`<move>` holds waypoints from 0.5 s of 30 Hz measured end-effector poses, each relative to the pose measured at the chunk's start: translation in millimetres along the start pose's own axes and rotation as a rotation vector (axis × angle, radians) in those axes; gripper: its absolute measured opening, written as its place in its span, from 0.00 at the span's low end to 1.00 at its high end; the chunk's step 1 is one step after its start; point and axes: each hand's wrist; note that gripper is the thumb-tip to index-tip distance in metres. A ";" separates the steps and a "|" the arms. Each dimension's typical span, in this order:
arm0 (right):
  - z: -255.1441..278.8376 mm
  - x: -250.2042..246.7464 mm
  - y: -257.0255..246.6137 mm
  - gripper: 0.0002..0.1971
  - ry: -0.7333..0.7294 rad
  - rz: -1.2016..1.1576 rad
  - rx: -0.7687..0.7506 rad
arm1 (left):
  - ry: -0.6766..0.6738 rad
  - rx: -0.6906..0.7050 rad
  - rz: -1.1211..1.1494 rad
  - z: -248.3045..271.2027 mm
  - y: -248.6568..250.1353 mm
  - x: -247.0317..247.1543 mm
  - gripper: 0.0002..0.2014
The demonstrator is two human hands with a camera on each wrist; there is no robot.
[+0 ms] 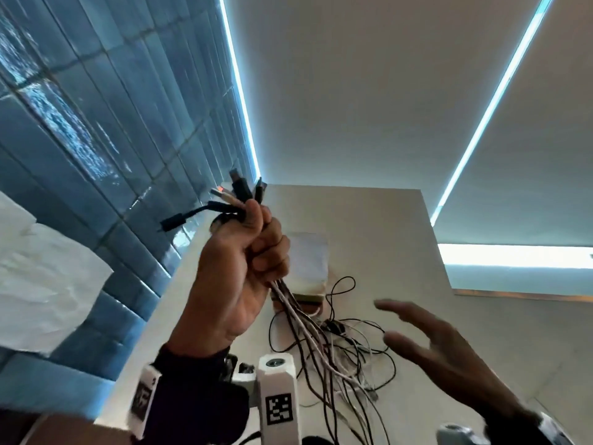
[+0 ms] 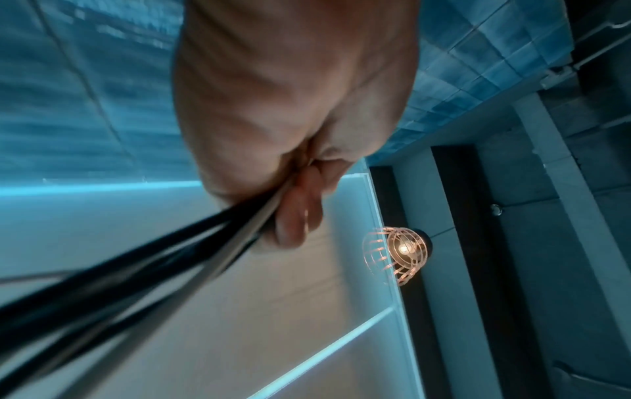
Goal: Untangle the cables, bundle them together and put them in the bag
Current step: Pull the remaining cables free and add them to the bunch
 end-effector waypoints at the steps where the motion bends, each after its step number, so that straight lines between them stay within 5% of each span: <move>1: -12.1 10.7 -17.3 0.34 -0.039 -0.058 -0.066 | -0.050 -0.029 -0.003 2.3 -6.6 10.1 0.11; 3: -33.6 39.2 -39.5 0.28 -0.146 -0.219 -0.186 | -0.118 -0.052 -0.026 5.1 -16.2 24.2 0.12; 7: -42.7 66.2 -50.1 0.07 -0.320 -0.643 -0.087 | -0.081 0.027 -0.140 2.2 -15.2 22.7 0.15; 9: -34.7 61.6 -35.5 0.09 -0.317 -0.731 0.000 | -0.021 0.015 -0.056 -0.4 -8.8 14.6 0.15; 12: -15.0 55.6 2.5 0.30 -0.290 -0.701 0.122 | 0.081 0.021 0.015 -3.9 -2.4 2.6 0.14; 15: 9.8 52.1 41.5 0.32 -0.212 -0.652 0.269 | 0.158 0.028 -0.003 -5.2 -2.2 -6.2 0.16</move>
Point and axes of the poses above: each hand's wrist, its own z-axis away from the middle knuckle, its own x-axis out of the palm, y = z × x, and after that the axes turned 10 degrees about y, right-handed
